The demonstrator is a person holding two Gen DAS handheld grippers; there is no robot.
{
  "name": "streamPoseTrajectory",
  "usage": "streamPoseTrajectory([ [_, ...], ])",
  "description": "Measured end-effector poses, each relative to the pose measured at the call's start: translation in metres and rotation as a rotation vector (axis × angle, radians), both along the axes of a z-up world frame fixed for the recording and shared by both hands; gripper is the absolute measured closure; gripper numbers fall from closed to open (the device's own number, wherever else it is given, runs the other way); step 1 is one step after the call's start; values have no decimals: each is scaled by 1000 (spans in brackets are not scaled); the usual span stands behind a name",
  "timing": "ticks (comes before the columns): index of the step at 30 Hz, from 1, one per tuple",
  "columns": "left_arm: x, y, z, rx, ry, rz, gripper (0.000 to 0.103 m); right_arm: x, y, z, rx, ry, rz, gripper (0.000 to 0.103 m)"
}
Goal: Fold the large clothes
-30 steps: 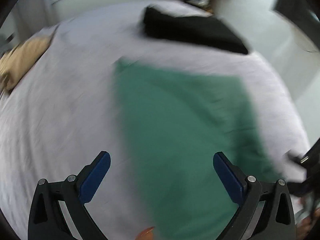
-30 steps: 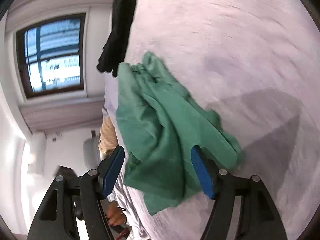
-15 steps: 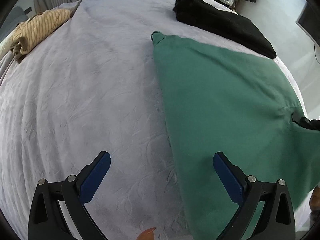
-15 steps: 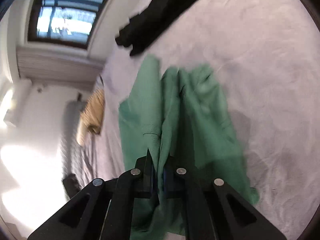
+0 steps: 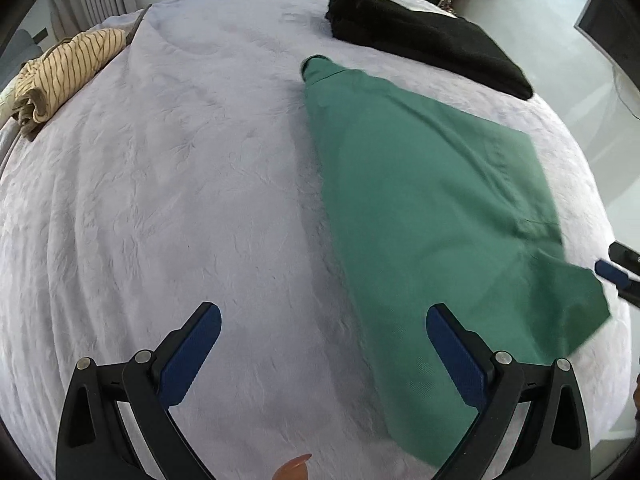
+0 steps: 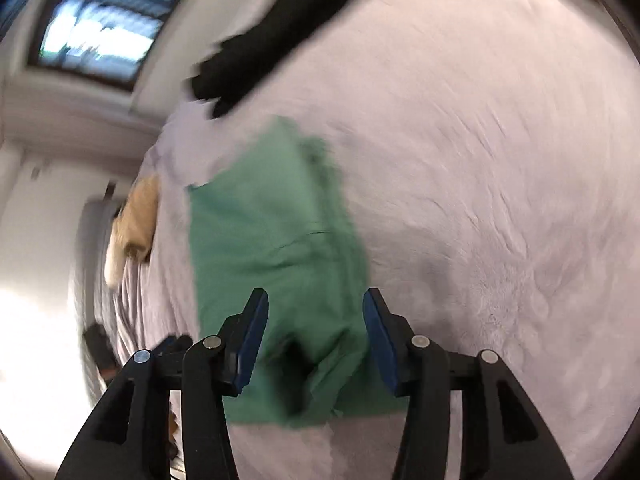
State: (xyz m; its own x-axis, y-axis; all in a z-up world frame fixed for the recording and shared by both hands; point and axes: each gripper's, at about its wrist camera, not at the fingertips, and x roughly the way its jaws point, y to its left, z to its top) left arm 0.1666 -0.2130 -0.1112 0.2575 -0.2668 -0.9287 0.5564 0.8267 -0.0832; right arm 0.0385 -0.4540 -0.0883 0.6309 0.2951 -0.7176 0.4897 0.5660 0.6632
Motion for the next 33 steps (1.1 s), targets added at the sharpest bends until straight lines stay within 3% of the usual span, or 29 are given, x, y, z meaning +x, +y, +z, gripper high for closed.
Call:
streamPoseTrajectory([
  [2, -11, -4, 0, -16, 25, -15, 0, 10, 15, 5, -32, 25, 104, 48],
  [4, -23, -9, -6, -3, 48, -37, 0, 23, 36, -3, -100, 114, 209, 52],
  [5, -30, -8, -12, 10, 56, -45, 0, 22, 41, -7, -127, 144, 226, 84],
  [6, -36, -5, -19, 23, 66, -49, 0, 19, 42, -12, -137, 166, 220, 100],
  [8, -45, 4, -33, 37, 84, -47, 0, -4, 32, -32, -124, 220, 127, 100],
  [11, -51, 20, -44, -31, 129, -17, 0, -34, 23, -76, 7, 260, 62, 101],
  [13, -54, 21, -48, -28, 129, -14, 0, -43, 30, -85, -23, 247, 75, 101],
  [18, -62, 18, -40, 12, 77, -35, 0, -58, 27, -68, -6, 243, 36, 101],
  [22, -62, 21, -39, 24, 81, -19, 0, -71, 16, -43, -8, 226, 10, 90],
  [25, -62, 23, -39, 28, 83, -6, 0, -60, 5, -23, -12, 173, 0, 86],
  [27, -62, 23, -40, 29, 87, 4, 0, -45, -4, -18, -29, 169, 4, 59],
  [28, -62, 24, -40, 31, 89, 10, 0, -36, -7, -18, -39, 163, 15, 55],
  [32, -63, 25, -39, 38, 85, 14, 0, 13, -8, -27, -125, 229, 82, 56],
  [33, -63, 26, -39, 38, 86, 16, 0, 24, -8, -36, -117, 253, 87, 61],
])
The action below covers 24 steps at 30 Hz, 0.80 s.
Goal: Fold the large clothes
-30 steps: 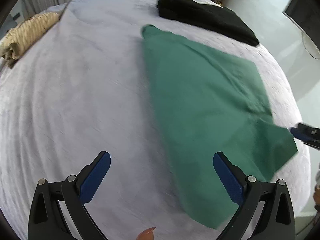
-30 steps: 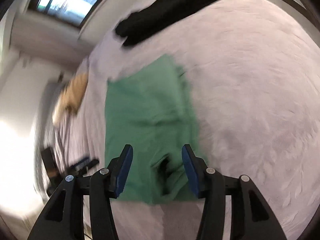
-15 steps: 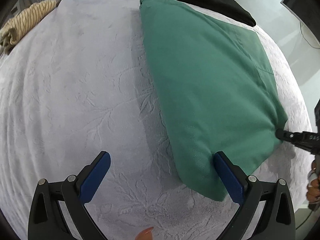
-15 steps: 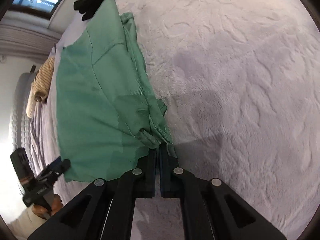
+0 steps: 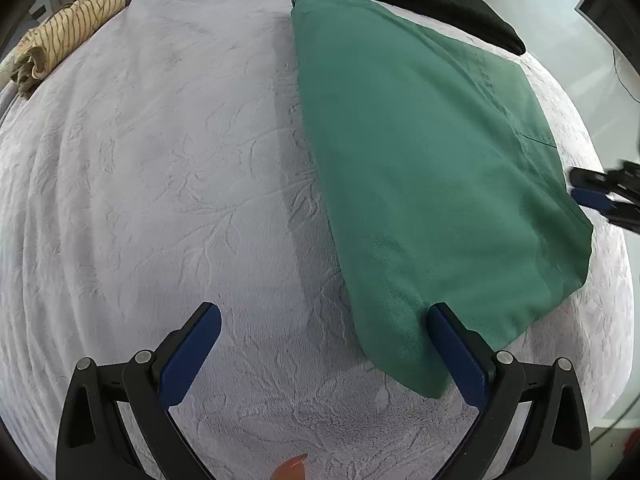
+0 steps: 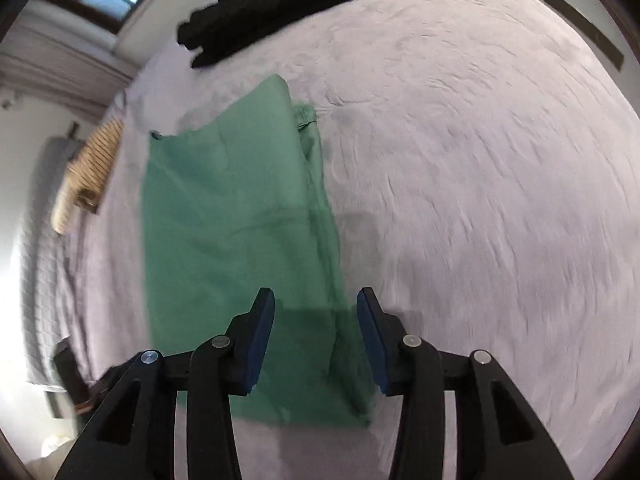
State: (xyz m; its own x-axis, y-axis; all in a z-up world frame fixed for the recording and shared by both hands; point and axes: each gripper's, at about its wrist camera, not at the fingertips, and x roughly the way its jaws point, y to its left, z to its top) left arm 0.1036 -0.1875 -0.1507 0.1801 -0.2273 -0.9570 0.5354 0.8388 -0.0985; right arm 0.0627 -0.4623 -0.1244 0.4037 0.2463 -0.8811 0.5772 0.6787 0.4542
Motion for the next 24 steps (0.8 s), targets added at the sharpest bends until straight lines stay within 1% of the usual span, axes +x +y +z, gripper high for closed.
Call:
streamPoseTrajectory([
  [1, 1, -2, 0, 0, 1, 1, 0, 7, 0, -7, 13, 12, 0, 68],
  [2, 1, -2, 0, -1, 4, 3, 0, 12, 0, -12, 23, 21, 5, 93],
  [3, 1, -3, 0, -3, 7, 3, 0, 15, 1, -11, -7, 37, 12, 95],
  [5, 1, -3, 1, -7, 7, 0, 0, 20, 3, -10, -68, 53, 30, 97],
  [7, 0, -3, 0, -6, 6, -10, 0, 25, 1, -20, -89, 81, 40, 97],
  [9, 0, -5, 0, -5, 9, -14, 0, 27, -5, -31, -61, 96, 16, 97],
  [11, -1, -7, 1, 8, 3, -16, 0, 22, -10, -30, -27, 82, -20, 97],
  [13, 0, -8, 2, 18, -4, -17, 0, 11, -11, -17, -24, 66, -53, 97],
  [14, 0, -9, 2, 20, -3, -16, 0, 3, -10, -6, -45, 59, -63, 97],
  [16, 1, -8, 2, 17, 7, -7, 0, -13, -7, 13, -52, 11, -72, 97],
  [18, 1, -8, 2, 22, 9, 0, 0, -30, 5, 30, -40, -49, -53, 97],
  [20, 0, -10, 3, 40, 2, 5, 0, -40, 19, 36, -38, -67, -23, 97],
  [22, -1, -13, 3, 58, 3, 8, 0, -45, 29, 29, -21, -52, -7, 97],
  [23, -1, -14, 4, 69, 7, 10, 0, -49, 32, 21, -29, -17, -10, 97],
  [24, -1, -15, 4, 76, 9, 12, 0, -53, 32, 8, -32, 43, -24, 97],
])
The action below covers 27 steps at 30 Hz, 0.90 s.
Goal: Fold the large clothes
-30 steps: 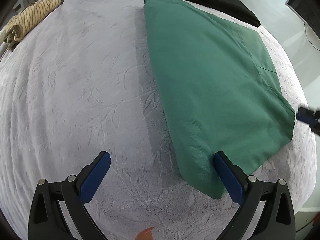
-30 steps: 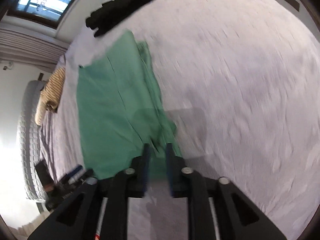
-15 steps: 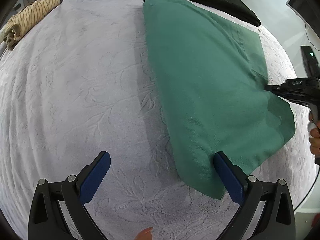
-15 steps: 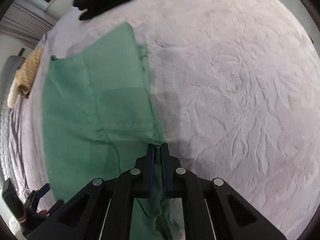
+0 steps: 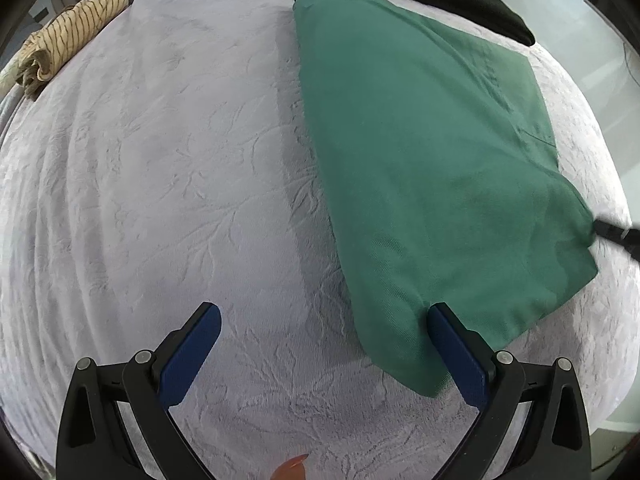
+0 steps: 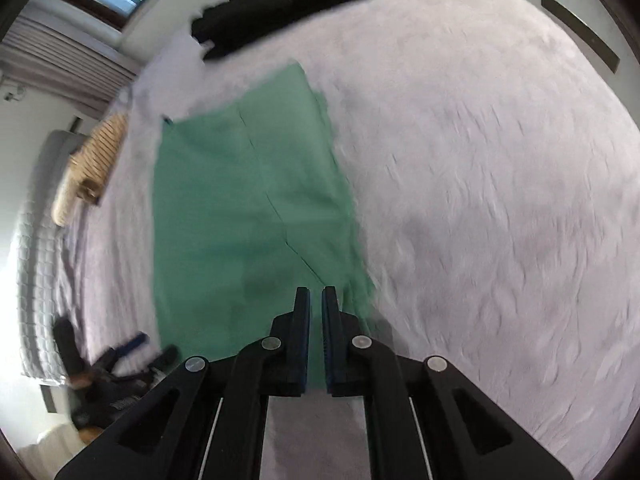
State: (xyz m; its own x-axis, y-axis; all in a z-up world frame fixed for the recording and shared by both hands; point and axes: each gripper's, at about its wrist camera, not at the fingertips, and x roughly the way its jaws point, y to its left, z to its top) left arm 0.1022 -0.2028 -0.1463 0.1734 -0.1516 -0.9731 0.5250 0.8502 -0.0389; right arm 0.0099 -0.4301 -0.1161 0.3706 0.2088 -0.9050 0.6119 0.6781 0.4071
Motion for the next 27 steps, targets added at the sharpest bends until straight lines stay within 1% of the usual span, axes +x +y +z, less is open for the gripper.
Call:
streamPoseTrajectory([
  [1, -1, -2, 1, 10, 4, 1, 0, -3, -1, -10, 11, 32, -19, 97],
  [2, -1, -4, 2, 17, 8, 1, 0, -10, -4, -24, 52, 58, -54, 97],
  [3, -3, -6, 4, 28, 11, 3, 0, -14, -6, -30, 72, 71, -72, 96],
  [5, -5, -8, 9, 47, 8, 5, 0, -22, -9, -35, 110, 64, -98, 96],
  [10, -17, -12, 23, 103, -10, 6, 0, -35, -6, -14, 93, 66, -73, 95],
  [15, -28, -12, 34, 132, 3, 34, 0, -45, 1, 1, 133, 37, -61, 95],
  [21, -39, -10, 44, 141, 20, 66, 0, -44, 20, 3, 165, 42, -32, 95],
  [25, -41, -11, 46, 145, 20, 75, 0, -41, 24, 4, 162, 41, -15, 95],
  [26, -41, -11, 47, 142, 22, 77, 0, -39, 23, 6, 157, 42, -12, 93],
  [27, -37, -9, 46, 140, 23, 79, 0, -36, 23, 6, 154, 43, -11, 84],
])
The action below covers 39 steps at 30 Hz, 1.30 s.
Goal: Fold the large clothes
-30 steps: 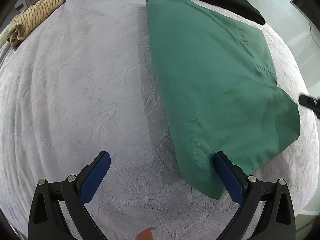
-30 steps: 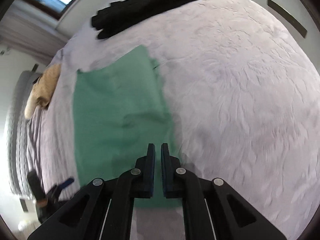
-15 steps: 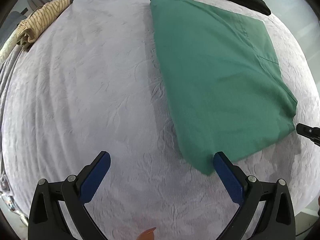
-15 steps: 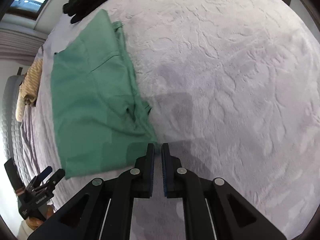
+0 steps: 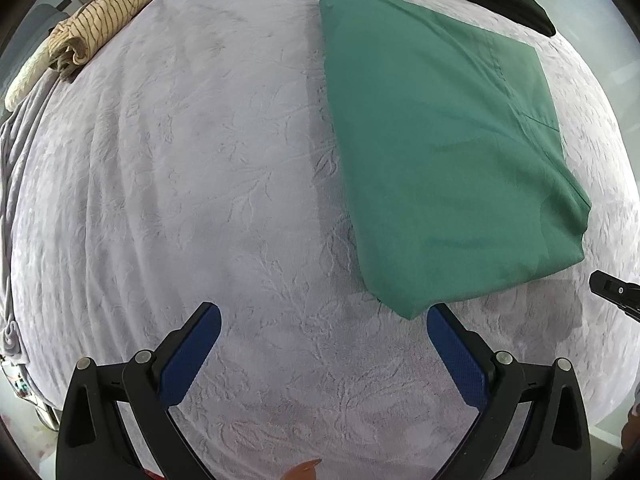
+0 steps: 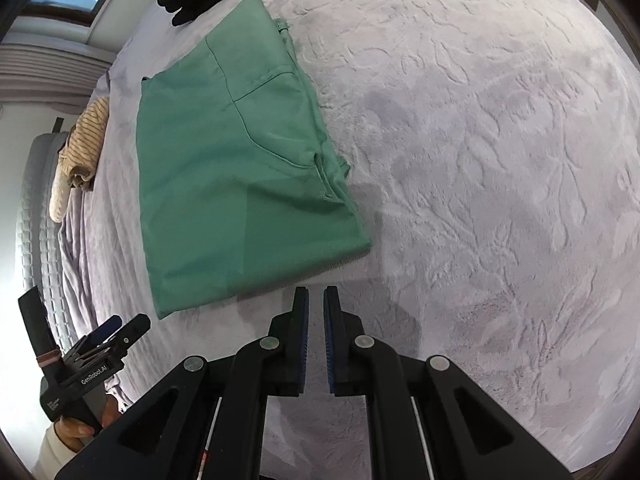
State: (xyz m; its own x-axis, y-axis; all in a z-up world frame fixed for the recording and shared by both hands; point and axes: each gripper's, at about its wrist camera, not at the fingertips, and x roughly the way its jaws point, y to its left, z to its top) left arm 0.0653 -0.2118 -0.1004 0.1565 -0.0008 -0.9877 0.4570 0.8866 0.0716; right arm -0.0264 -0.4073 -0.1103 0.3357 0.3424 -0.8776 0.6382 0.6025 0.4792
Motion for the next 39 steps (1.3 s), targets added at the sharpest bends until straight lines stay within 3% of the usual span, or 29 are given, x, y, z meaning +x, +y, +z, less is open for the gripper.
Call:
streamPoseTrajectory([
  [1, 0, -1, 0, -1, 1, 1, 0, -2, -1, 2, -6, -2, -2, 75],
  [2, 1, -1, -1, -2, 3, 0, 0, -1, -3, 4, -15, -6, -5, 49],
  [3, 3, -1, -1, -3, 4, -1, 0, 3, -3, 7, -30, -17, -8, 32],
  [11, 22, 8, -17, -23, 46, 15, 0, 16, -12, 9, -49, -22, 13, 31],
  [14, 31, 12, -19, -45, 55, 26, 0, 22, -17, 14, -66, -59, 19, 20],
  [16, 38, 15, -18, -66, 51, 41, 0, 27, -22, 16, -79, -86, 22, 19],
  [18, 46, 16, -18, -71, 42, 57, 0, 31, -27, 16, -67, -106, 17, 0],
  [25, 70, 9, -27, -116, 97, 69, 0, 43, -36, 3, -4, -68, 49, 0],
  [39, 87, -9, -42, -132, 111, 54, 0, 41, -49, -15, -5, 12, 34, 0],
])
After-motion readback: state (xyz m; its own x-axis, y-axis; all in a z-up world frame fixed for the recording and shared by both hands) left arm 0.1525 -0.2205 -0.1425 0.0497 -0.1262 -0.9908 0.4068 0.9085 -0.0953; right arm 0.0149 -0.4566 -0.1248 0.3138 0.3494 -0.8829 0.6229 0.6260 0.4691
